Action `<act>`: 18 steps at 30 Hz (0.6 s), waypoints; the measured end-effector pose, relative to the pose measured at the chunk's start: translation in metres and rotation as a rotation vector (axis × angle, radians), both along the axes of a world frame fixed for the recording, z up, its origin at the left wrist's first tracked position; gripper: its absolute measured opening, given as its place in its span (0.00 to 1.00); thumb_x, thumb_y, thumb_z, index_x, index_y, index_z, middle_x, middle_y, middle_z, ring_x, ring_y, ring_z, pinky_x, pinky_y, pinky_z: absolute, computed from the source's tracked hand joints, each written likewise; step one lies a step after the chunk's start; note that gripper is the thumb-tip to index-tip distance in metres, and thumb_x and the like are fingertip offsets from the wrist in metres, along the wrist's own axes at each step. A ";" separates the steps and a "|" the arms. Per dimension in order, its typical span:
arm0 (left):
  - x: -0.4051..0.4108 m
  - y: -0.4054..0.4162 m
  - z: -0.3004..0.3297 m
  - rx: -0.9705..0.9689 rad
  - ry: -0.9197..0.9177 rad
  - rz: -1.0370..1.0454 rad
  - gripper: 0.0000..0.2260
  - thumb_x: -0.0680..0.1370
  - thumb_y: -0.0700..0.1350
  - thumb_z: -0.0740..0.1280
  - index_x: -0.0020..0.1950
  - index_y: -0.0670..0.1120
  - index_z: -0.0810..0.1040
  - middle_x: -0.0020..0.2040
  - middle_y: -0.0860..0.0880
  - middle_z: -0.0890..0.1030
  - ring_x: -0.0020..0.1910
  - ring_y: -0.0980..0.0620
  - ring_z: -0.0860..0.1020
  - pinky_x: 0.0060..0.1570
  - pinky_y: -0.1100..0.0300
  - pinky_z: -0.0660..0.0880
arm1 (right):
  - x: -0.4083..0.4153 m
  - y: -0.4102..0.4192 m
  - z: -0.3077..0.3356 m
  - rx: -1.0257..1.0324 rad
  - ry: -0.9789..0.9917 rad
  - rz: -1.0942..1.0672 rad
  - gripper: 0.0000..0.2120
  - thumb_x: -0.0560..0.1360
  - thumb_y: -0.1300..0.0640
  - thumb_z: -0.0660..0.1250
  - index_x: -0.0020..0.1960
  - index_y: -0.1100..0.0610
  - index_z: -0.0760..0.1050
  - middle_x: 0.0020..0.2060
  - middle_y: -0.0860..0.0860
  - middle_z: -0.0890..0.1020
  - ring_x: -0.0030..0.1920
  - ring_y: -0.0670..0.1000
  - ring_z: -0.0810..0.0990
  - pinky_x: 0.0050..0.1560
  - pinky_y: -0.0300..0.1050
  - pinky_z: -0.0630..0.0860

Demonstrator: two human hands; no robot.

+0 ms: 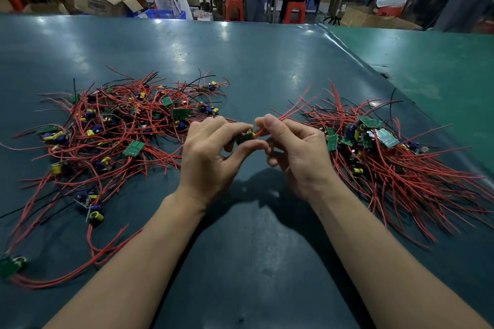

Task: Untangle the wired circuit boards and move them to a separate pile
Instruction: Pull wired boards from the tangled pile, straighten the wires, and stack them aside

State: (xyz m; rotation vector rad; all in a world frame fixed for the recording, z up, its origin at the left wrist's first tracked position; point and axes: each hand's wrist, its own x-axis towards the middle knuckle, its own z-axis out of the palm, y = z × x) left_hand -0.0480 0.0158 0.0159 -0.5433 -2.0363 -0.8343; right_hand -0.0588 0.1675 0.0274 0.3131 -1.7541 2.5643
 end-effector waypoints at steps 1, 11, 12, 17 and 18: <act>-0.001 0.000 0.000 -0.028 0.006 0.025 0.14 0.74 0.53 0.73 0.45 0.42 0.84 0.34 0.47 0.77 0.34 0.46 0.74 0.39 0.49 0.70 | -0.001 0.000 -0.002 0.031 0.008 -0.068 0.06 0.74 0.57 0.71 0.40 0.58 0.85 0.33 0.52 0.82 0.27 0.45 0.73 0.23 0.36 0.67; -0.005 0.000 -0.004 -0.102 0.033 0.151 0.14 0.75 0.56 0.73 0.39 0.45 0.83 0.30 0.50 0.77 0.32 0.45 0.73 0.39 0.51 0.66 | -0.011 0.002 -0.008 0.087 0.018 -0.304 0.12 0.72 0.57 0.75 0.31 0.58 0.81 0.22 0.50 0.74 0.21 0.47 0.66 0.23 0.37 0.65; -0.005 0.000 -0.004 -0.098 0.028 0.151 0.14 0.74 0.56 0.73 0.38 0.46 0.84 0.29 0.50 0.76 0.32 0.45 0.73 0.39 0.50 0.67 | -0.011 0.003 -0.006 0.062 0.003 -0.323 0.12 0.72 0.57 0.75 0.31 0.58 0.81 0.23 0.51 0.76 0.21 0.46 0.67 0.22 0.37 0.64; -0.005 0.001 -0.005 -0.100 0.022 0.144 0.14 0.73 0.55 0.75 0.38 0.45 0.84 0.28 0.51 0.75 0.32 0.46 0.71 0.39 0.51 0.66 | -0.019 0.018 0.001 -0.124 -0.091 -0.502 0.13 0.73 0.61 0.75 0.30 0.57 0.81 0.27 0.51 0.80 0.23 0.44 0.69 0.21 0.35 0.63; -0.005 0.001 -0.005 -0.100 0.023 0.145 0.14 0.73 0.55 0.75 0.38 0.45 0.84 0.28 0.51 0.75 0.32 0.46 0.72 0.39 0.51 0.66 | -0.020 0.022 0.001 -0.147 -0.096 -0.538 0.12 0.73 0.62 0.74 0.30 0.57 0.81 0.27 0.51 0.80 0.23 0.44 0.69 0.21 0.35 0.63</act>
